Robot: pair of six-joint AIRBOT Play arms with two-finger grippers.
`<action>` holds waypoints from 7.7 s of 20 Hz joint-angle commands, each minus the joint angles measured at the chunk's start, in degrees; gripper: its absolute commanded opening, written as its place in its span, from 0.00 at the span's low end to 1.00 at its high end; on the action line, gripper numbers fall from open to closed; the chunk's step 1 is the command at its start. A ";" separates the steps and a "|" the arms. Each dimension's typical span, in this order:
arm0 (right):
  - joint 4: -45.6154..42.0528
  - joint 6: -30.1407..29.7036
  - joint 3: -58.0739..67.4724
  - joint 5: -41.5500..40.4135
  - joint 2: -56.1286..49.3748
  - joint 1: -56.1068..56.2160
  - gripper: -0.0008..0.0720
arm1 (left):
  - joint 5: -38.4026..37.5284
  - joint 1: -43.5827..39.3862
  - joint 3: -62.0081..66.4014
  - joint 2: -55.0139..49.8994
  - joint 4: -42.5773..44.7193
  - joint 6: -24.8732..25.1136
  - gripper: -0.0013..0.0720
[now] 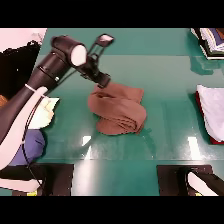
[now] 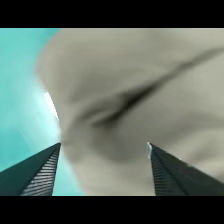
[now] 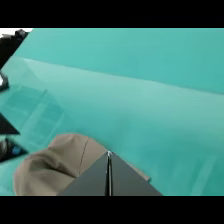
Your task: Fold the shirts.
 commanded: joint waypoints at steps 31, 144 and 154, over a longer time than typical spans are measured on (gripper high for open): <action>12.48 -2.54 -50.29 -18.40 -23.74 20.68 0.57 | -0.57 13.77 5.09 -13.55 -23.69 7.69 0.05; -17.86 1.97 4.39 -1.40 -41.33 15.15 0.04 | 3.10 13.77 12.09 -17.35 -8.04 7.65 0.05; -17.38 1.99 17.70 6.49 -44.72 10.69 0.52 | -7.85 19.76 17.75 -19.04 -6.62 5.51 0.86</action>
